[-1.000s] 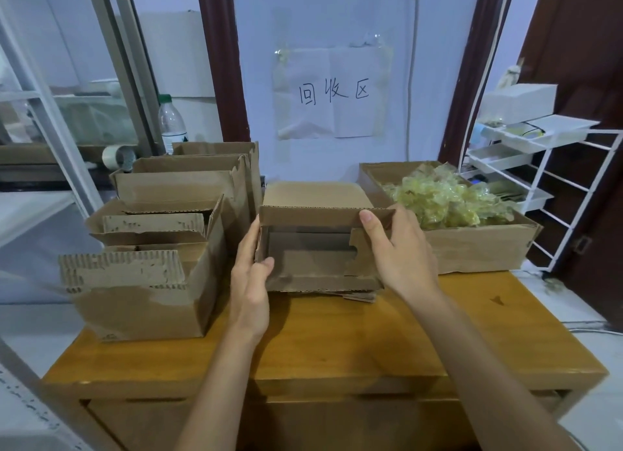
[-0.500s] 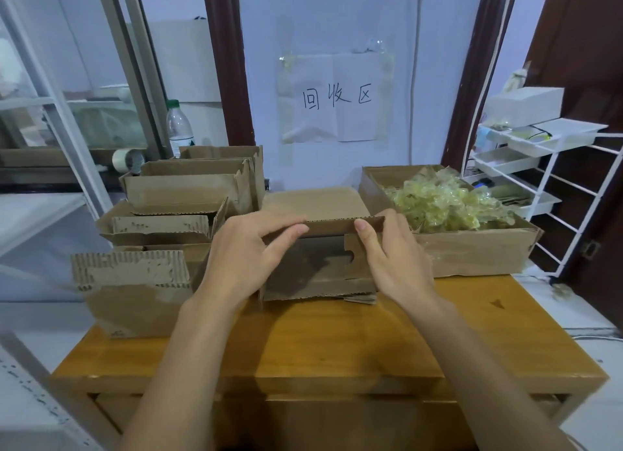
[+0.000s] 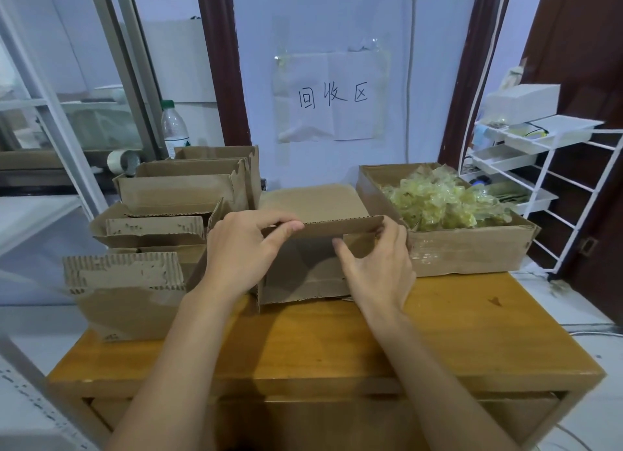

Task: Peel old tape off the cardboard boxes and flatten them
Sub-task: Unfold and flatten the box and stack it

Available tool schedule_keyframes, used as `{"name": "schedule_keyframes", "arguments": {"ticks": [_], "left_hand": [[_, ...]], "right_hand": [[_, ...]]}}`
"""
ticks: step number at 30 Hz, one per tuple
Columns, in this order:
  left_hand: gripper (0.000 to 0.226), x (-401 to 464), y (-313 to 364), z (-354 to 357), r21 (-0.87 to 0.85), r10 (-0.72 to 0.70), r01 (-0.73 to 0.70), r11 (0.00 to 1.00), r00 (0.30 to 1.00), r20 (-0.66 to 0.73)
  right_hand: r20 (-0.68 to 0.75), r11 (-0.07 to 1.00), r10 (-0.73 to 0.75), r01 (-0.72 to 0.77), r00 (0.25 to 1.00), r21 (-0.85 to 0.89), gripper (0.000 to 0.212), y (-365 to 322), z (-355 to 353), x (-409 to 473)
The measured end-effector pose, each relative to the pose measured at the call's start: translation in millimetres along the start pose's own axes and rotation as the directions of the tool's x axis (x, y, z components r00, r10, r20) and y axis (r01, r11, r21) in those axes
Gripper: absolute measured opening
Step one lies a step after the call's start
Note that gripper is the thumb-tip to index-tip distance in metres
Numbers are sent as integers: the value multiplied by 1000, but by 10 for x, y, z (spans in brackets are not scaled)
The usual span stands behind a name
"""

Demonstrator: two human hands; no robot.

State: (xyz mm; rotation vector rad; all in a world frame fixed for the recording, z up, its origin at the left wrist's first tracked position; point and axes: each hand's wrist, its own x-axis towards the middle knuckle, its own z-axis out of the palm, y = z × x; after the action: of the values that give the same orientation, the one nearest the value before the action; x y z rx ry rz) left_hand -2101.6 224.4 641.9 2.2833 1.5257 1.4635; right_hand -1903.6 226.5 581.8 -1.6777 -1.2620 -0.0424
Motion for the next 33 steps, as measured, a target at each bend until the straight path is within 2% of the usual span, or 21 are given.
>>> {"name": "schedule_keyframes", "arguments": {"ticks": [3, 7, 11, 13, 18, 24, 25, 26, 28, 31, 33], "left_hand": [[13, 1, -23, -28, -2, -12, 12, 1000, 1000, 26], [15, -2, 0, -6, -7, -11, 11, 1000, 1000, 27], [15, -48, 19, 4, -54, 0, 2, 999, 999, 34], [16, -79, 28, 0, -69, 13, -10, 998, 999, 42], [15, -81, 24, -57, -89, 51, -47, 995, 998, 36], [14, -142, 4, -57, -119, 49, -41, 992, 997, 65], [13, -156, 4, -50, -125, 48, -39, 991, 996, 71], [12, -166, 5, -46, -126, 50, -40, 991, 996, 77], [13, -181, 6, -45, -126, 56, -45, 991, 995, 85], [16, -199, 9, -58, -129, 61, -48, 990, 993, 98], [17, -209, -2, -64, -138, 59, -46, 989, 994, 94]], "right_hand": [[10, 999, -50, 50, 999, 11, 71, 83, -40, -37], [95, 986, -66, 50, 993, 161, 62, 207, -189, -45], [223, 908, -15, -80, 975, 412, 51, 314, -354, -11], [285, 865, -5, -139, 958, 483, 46, 366, -435, 13], [294, 835, -26, -141, 955, 532, 36, 402, -557, 59], [463, 838, -109, -170, 880, 519, 37, 326, -708, 85], [488, 827, -112, -191, 866, 529, 43, 315, -723, 93], [498, 800, -89, -236, 863, 552, 51, 296, -725, 113], [506, 672, 39, -398, 862, 624, 54, 220, -712, 188], [617, 494, 175, -610, 767, 619, 46, 116, -692, 363], [695, 441, 149, -676, 704, 590, 33, 47, -706, 432]]}}
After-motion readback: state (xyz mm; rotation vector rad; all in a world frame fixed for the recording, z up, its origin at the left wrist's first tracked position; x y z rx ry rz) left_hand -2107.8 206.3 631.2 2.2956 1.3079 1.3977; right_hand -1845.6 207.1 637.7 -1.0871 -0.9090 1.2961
